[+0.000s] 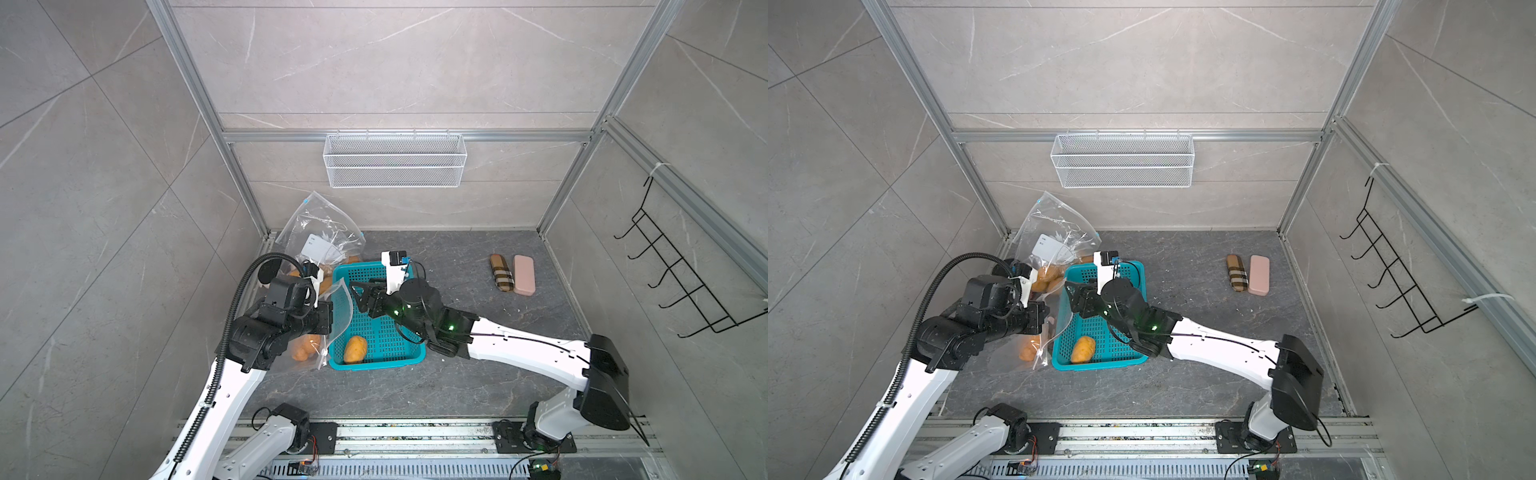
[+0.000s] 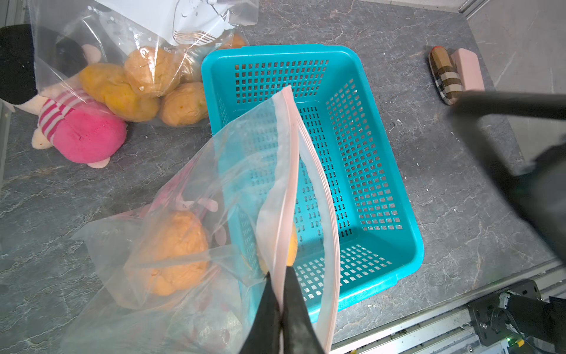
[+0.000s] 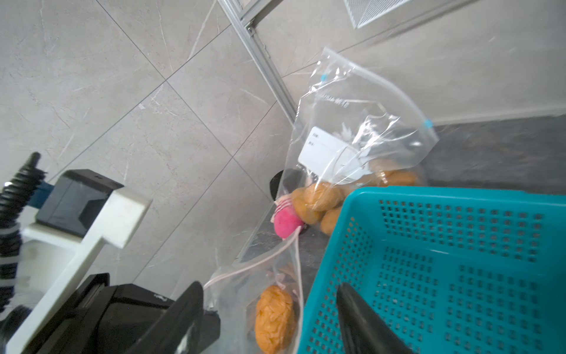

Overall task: Put the potatoes into a zipper bag and zip it
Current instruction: Place the potato into the zipper food storage bag.

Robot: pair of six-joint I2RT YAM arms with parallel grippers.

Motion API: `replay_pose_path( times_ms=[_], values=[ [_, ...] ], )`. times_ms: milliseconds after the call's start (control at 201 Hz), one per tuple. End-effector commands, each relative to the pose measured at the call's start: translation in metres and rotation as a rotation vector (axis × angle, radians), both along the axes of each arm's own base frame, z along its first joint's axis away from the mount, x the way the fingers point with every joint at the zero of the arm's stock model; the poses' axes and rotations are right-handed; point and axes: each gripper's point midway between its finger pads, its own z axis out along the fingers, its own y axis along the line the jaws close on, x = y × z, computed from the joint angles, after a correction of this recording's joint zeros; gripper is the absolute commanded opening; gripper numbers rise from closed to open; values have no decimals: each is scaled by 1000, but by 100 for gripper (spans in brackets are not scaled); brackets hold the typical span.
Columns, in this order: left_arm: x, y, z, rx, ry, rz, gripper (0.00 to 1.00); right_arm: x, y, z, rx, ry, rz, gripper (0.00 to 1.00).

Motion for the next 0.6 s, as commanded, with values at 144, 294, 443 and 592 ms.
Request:
replay_pose_path(
  times_ms=[144, 294, 443, 592],
  values=[
    [1, 16, 4, 42, -100, 42, 0, 6, -94, -59, -378, -20, -187, 69],
    [-6, 10, 15, 0, -114, 13, 0, 2, -130, -88, -483, 8, -239, 69],
    [-11, 43, 52, 98, -209, 124, 0, 0, -149, -99, -496, 29, -267, 69],
    [-43, 129, 116, 282, -413, 473, 0, 1, -154, -102, -496, 37, -276, 69]
  ],
)
